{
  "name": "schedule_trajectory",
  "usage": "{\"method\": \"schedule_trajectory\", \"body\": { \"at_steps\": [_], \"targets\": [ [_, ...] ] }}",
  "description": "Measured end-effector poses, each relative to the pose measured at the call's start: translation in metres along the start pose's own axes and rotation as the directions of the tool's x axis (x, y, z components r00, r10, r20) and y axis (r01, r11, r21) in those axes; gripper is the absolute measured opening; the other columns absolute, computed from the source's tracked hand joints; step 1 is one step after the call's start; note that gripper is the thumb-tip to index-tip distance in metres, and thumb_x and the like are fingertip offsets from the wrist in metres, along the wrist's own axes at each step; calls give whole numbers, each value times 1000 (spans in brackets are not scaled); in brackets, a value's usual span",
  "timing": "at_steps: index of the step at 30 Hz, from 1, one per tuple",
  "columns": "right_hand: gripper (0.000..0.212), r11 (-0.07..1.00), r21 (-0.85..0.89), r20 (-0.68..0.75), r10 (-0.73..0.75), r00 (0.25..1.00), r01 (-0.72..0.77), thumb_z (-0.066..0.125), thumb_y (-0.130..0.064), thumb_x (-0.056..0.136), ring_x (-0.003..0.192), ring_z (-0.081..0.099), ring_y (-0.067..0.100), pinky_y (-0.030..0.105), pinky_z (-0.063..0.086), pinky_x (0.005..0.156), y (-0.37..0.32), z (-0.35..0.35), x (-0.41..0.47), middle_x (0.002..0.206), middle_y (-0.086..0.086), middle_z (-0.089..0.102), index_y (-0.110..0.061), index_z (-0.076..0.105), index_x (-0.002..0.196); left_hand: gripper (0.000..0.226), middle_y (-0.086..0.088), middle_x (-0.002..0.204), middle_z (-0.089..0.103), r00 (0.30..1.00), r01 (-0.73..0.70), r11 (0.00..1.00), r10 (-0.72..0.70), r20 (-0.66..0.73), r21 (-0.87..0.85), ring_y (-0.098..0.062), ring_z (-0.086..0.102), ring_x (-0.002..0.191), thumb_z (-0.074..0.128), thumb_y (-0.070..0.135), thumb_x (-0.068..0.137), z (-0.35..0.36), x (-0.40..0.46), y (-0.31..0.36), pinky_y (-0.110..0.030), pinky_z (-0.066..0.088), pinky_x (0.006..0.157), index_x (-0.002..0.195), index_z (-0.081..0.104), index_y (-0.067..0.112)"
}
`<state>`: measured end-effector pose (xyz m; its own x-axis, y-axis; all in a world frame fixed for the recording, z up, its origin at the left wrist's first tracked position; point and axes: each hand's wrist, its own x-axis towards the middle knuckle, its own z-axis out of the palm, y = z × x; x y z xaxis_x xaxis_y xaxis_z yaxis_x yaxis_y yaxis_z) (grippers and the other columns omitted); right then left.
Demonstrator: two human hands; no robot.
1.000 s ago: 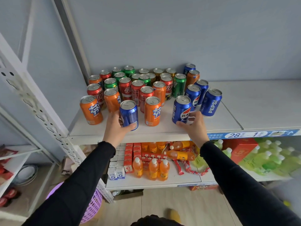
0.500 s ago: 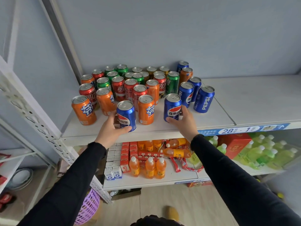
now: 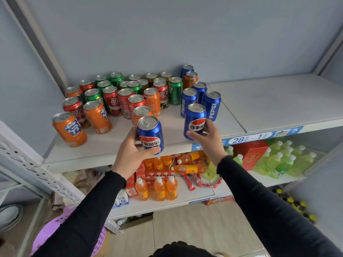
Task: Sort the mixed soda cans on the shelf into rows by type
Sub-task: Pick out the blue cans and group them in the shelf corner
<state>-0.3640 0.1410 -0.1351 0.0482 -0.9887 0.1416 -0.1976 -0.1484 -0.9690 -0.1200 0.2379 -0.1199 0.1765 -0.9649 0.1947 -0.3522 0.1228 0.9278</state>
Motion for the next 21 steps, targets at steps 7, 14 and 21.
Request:
{"method": "schedule_trajectory", "body": {
  "at_steps": [7,14,21],
  "targets": [
    [59,1000,-21,-72,15,997,-16,83,-31,79,102,67,9,34,60,87,24,-129,-6,115,-5,67,-22,53,130,88,32,119,60,976,-144,989,135,171,37,1,63,110,91,26,69,123,33,57,-24,55,88,132,33,49],
    [52,998,-38,-114,52,992,-57,85,-25,76,93,70,7,35,60,86,57,-299,3,106,-7,72,-26,57,120,81,19,116,64,958,-145,983,169,230,-114,1,66,104,90,34,68,295,54,120,-16,53,82,129,37,39],
    [62,994,-79,-135,59,989,-70,86,-29,76,100,69,9,36,60,88,84,-437,35,112,-8,71,-23,55,130,75,24,107,66,955,-95,971,150,255,-218,-9,68,103,88,34,74,442,85,167,-36,59,89,131,39,36]
  ]
}}
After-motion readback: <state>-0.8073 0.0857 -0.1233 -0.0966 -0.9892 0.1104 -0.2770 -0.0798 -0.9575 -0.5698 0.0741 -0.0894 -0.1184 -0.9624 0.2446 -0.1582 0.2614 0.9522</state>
